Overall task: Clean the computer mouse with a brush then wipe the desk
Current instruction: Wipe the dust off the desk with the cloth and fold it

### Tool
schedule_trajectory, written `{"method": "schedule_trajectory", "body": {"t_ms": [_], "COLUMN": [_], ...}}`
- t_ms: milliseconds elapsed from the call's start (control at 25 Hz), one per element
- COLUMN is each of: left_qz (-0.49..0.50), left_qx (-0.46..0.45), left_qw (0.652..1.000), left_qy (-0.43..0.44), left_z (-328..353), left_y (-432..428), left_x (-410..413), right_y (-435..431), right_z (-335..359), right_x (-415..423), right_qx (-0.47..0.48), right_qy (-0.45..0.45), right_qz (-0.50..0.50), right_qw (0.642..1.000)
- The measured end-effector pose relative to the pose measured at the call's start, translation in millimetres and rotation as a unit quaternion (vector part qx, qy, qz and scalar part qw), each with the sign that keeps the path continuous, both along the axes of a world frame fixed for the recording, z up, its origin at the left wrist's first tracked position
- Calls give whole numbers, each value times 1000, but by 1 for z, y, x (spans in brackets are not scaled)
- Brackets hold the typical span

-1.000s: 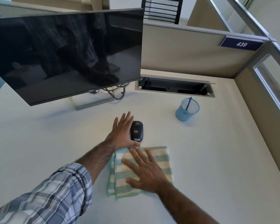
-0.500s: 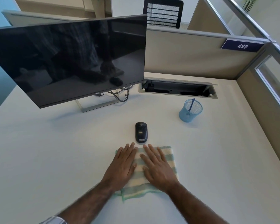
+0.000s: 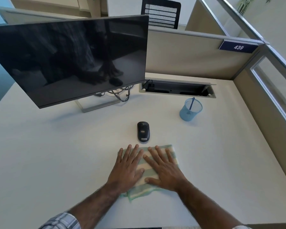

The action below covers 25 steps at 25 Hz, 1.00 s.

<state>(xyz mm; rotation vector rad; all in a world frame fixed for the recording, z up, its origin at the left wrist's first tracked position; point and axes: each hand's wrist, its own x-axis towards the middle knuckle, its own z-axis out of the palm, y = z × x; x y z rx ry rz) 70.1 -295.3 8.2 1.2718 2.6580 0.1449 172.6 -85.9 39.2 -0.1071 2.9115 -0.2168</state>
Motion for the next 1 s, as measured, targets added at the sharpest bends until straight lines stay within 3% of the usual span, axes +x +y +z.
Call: {"method": "schedule_trajectory", "body": {"t_ms": [400,760,1000], "left_qz": [71,163,201], "left_qx": [-21,101,70], "left_qw": [997,978,973], "left_qy": [-20,-80,-90], "left_z": [5,9,6], "left_y": [-4,-27,-40], "left_x": [22,53,83], "right_y": [-27,-7,13], "right_z": [-2,-10,-12], "right_x": [-12,21,72], "right_qx": [19,41,35], "right_qy": [-16,9,0], "right_qz": [0,121,205], "right_qw": [1000,992,978]}}
